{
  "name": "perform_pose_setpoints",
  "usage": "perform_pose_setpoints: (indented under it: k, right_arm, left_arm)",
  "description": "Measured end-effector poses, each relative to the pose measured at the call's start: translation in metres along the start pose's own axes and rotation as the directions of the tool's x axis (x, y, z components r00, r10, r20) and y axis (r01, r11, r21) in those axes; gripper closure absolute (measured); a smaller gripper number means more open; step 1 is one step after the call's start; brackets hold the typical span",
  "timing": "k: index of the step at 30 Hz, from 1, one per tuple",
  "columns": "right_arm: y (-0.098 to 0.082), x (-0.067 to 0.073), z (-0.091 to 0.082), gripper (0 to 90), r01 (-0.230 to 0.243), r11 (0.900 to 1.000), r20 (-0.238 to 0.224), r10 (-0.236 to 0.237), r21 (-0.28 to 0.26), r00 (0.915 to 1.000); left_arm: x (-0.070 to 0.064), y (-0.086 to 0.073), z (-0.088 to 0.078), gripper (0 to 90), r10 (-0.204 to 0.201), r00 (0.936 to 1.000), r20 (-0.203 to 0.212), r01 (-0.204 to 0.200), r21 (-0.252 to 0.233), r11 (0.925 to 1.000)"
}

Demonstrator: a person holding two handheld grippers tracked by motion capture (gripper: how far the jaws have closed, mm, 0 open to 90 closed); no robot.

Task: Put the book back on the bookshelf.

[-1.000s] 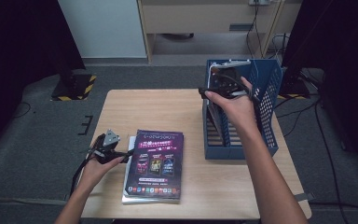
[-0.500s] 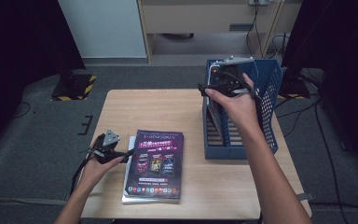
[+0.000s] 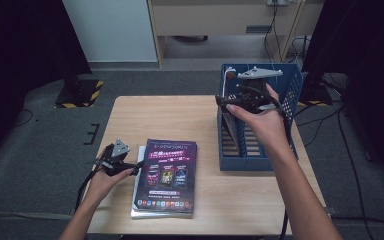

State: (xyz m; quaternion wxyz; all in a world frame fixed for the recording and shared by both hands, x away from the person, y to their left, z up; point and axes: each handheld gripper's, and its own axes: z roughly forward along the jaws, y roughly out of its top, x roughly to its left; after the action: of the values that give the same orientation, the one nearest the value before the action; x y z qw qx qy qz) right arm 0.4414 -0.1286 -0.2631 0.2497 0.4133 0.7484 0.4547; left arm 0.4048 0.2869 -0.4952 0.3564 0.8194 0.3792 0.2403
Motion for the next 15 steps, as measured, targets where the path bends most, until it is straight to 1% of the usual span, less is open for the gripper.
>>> perform_pose_setpoints:
  k: [4,9,10,15]
  right_arm:
    - [-0.008,-0.001,-0.003,12.4,0.001,1.0,-0.003,-0.001,0.008,1.0]
    - [-0.021,0.003,-0.005,10.9,0.032,0.999,0.005,-0.032,0.039,0.9995]
    - [-0.025,0.005,-0.006,10.7,0.049,0.998,0.012,-0.05,0.049,0.9987]
    - [-0.041,0.007,-0.009,10.0,0.047,0.997,0.0,-0.047,0.069,0.9989]
  left_arm:
    - [0.0,0.0,0.0,8.8,0.0,1.0,0.0,0.0,-0.001,1.0]
    - [0.0,0.0,0.0,8.7,-0.003,1.0,-0.001,0.003,0.001,1.0]
    - [0.0,0.0,0.0,8.7,-0.005,1.0,-0.001,0.005,-0.001,1.0]
    - [0.0,-0.001,0.001,8.6,0.0,1.0,0.0,0.0,0.009,1.0]
